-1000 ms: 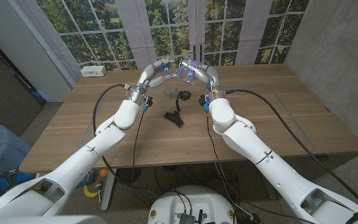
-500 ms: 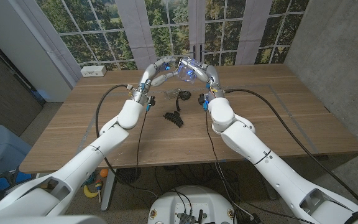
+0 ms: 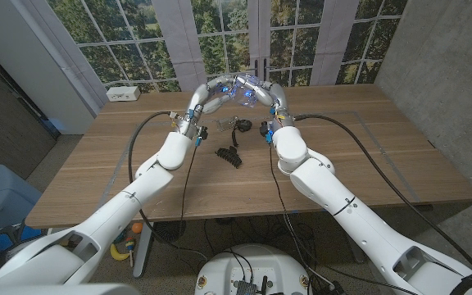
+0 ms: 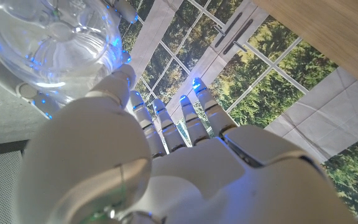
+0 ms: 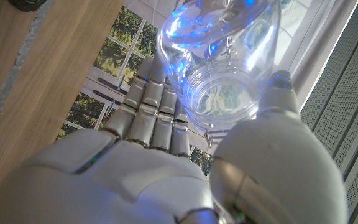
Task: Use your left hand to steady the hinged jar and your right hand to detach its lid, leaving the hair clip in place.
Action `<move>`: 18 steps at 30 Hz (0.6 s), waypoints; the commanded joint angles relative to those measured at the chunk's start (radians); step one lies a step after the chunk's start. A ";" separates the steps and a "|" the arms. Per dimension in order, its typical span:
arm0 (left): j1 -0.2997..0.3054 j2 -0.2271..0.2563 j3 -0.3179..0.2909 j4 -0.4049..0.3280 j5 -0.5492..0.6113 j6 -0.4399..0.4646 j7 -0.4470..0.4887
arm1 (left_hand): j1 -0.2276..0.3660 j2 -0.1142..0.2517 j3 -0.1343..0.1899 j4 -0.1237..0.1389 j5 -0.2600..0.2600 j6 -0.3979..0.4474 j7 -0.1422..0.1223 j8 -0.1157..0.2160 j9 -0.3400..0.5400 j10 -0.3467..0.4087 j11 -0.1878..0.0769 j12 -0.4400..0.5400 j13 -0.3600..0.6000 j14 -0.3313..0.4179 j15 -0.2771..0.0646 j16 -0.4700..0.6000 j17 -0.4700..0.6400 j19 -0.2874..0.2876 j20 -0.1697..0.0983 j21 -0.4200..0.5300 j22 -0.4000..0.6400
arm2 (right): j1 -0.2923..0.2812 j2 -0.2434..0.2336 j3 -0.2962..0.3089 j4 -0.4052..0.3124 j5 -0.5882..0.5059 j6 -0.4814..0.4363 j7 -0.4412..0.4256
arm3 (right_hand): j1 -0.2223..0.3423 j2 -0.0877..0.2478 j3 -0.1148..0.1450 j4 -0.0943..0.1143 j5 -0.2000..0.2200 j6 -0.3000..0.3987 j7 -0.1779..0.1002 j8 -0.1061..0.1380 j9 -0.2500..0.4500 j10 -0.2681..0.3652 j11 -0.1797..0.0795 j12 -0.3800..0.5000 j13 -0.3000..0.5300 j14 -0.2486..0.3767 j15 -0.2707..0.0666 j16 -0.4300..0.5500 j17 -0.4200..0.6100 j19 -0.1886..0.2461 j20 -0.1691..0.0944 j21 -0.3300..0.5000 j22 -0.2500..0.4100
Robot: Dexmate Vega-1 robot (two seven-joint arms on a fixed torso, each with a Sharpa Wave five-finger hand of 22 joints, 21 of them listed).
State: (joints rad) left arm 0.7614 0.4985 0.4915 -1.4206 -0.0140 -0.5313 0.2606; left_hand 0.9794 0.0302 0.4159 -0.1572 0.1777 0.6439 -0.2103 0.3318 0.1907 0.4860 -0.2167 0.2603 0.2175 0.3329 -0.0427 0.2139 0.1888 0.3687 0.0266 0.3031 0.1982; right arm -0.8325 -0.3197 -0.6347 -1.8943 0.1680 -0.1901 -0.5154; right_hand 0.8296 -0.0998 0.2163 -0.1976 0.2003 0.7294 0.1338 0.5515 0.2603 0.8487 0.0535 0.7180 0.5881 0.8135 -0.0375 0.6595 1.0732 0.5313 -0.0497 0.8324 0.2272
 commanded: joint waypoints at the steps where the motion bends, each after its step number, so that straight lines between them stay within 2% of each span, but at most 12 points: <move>1: -0.024 -0.012 0.007 0.036 -0.044 -0.030 -0.058 | 0.009 0.095 0.014 0.010 0.001 0.022 0.023 -0.008 0.002 0.078 -0.007 0.024 0.014 0.042 -0.145 0.024 0.012 0.018 -0.005 0.012 0.008 | 0.011 -0.004 -0.016 0.008 -0.012 0.004 0.022 | 0.255 0.247 0.155 0.051 -0.002 0.256 -0.130 0.003 0.003 0.182 -0.179 0.007 0.170 0.066 -0.166 -0.007 0.009 -0.006 -0.010 0.010 0.001; 5: -0.030 -0.010 0.006 0.042 -0.052 -0.034 -0.074 | -0.005 0.136 0.014 0.019 0.001 0.065 0.044 -0.002 0.000 0.124 -0.008 0.038 0.023 0.093 -0.164 0.051 0.025 0.038 -0.020 0.027 0.013 | 0.020 -0.002 -0.026 0.015 -0.031 -0.006 0.016 | 0.252 0.247 0.157 0.052 -0.003 0.255 -0.133 0.003 0.005 0.181 -0.179 0.005 0.170 0.067 -0.167 -0.010 0.014 -0.009 -0.010 0.015 -0.001; 8: -0.032 -0.002 0.004 0.037 -0.039 -0.030 -0.072 | -0.014 0.151 0.011 0.023 0.003 0.074 0.048 -0.008 -0.002 0.151 -0.003 0.044 0.028 0.140 -0.178 0.083 0.045 0.064 -0.044 0.045 0.019 | 0.030 -0.007 -0.032 0.020 -0.042 -0.017 0.024 | 0.252 0.245 0.159 0.051 -0.003 0.256 -0.134 0.002 0.004 0.178 -0.180 0.006 0.175 0.067 -0.167 -0.012 0.017 -0.012 -0.012 0.019 -0.003; 10: -0.033 0.007 0.002 0.029 -0.031 -0.022 -0.076 | -0.022 0.169 0.020 0.033 0.007 0.090 0.052 -0.007 -0.002 0.162 -0.001 0.046 0.030 0.165 -0.181 0.098 0.056 0.072 -0.050 0.055 0.025 | 0.037 -0.009 -0.038 0.027 -0.054 -0.019 0.024 | 0.251 0.244 0.160 0.051 -0.003 0.254 -0.135 0.002 0.006 0.178 -0.181 0.005 0.175 0.065 -0.167 -0.014 0.020 -0.014 -0.015 0.022 -0.004; 11: -0.034 0.015 0.002 0.023 -0.032 -0.015 -0.084 | -0.024 0.181 0.040 0.045 0.014 0.098 0.051 -0.008 -0.003 0.171 -0.001 0.047 0.033 0.182 -0.185 0.107 0.065 0.078 -0.055 0.066 0.034 | 0.041 -0.010 -0.042 0.033 -0.065 -0.017 0.022 | 0.251 0.244 0.161 0.051 -0.003 0.254 -0.135 0.002 0.008 0.179 -0.181 0.005 0.175 0.065 -0.168 -0.015 0.021 -0.015 -0.015 0.023 -0.005; 12: -0.034 0.021 0.001 0.019 -0.027 -0.009 -0.087 | -0.017 0.183 0.073 0.053 0.023 0.103 0.050 -0.013 -0.002 0.191 -0.001 0.050 0.037 0.204 -0.192 0.120 0.081 0.076 -0.060 0.081 0.047 | 0.045 -0.011 -0.043 0.037 -0.068 -0.017 0.025 | 0.251 0.244 0.161 0.051 -0.003 0.254 -0.136 0.002 0.008 0.178 -0.182 0.005 0.176 0.065 -0.168 -0.016 0.022 -0.017 -0.016 0.023 -0.005; 14: -0.034 0.035 0.001 0.005 -0.017 0.007 -0.093 | -0.011 0.187 0.100 0.063 0.029 0.109 0.045 -0.016 -0.001 0.209 -0.001 0.052 0.040 0.232 -0.192 0.139 0.100 0.085 -0.068 0.101 0.062 | 0.055 -0.018 -0.046 0.048 -0.073 -0.012 0.041 | 0.249 0.244 0.162 0.051 -0.003 0.254 -0.138 0.002 0.009 0.179 -0.184 0.003 0.174 0.065 -0.168 -0.017 0.024 -0.019 -0.018 0.026 -0.006; 18: -0.038 0.075 0.003 -0.031 0.004 0.044 -0.124 | 0.007 0.192 0.135 0.069 0.037 0.099 0.044 -0.025 0.002 0.221 -0.002 0.053 0.044 0.241 -0.192 0.146 0.115 0.087 -0.075 0.122 0.079 | 0.076 -0.032 -0.055 0.056 -0.094 -0.032 0.062 | 0.246 0.243 0.162 0.052 -0.003 0.253 -0.144 0.003 0.012 0.172 -0.186 0.004 0.183 0.060 -0.168 -0.022 0.030 -0.028 -0.025 0.029 -0.008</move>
State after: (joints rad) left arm 0.7337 0.5065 0.4936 -1.3935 -0.0446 -0.5444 0.1898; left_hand 0.9750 0.2148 0.5287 -0.0923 0.2061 0.6973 -0.1638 0.3127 0.1802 0.6947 -0.2179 0.3059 0.2578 0.5613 -0.0537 0.3523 0.2932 0.4492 -0.0429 0.4125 0.2654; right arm -0.7974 -0.3293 -0.6689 -1.8656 0.1254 -0.1983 -0.4912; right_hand 0.8295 -0.0999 0.2163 -0.1976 0.1933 0.7293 0.1338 0.5514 0.2674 0.8447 0.0498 0.7177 0.5880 0.8153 -0.0358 0.6426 1.0978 0.5118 -0.0483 0.8530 0.2183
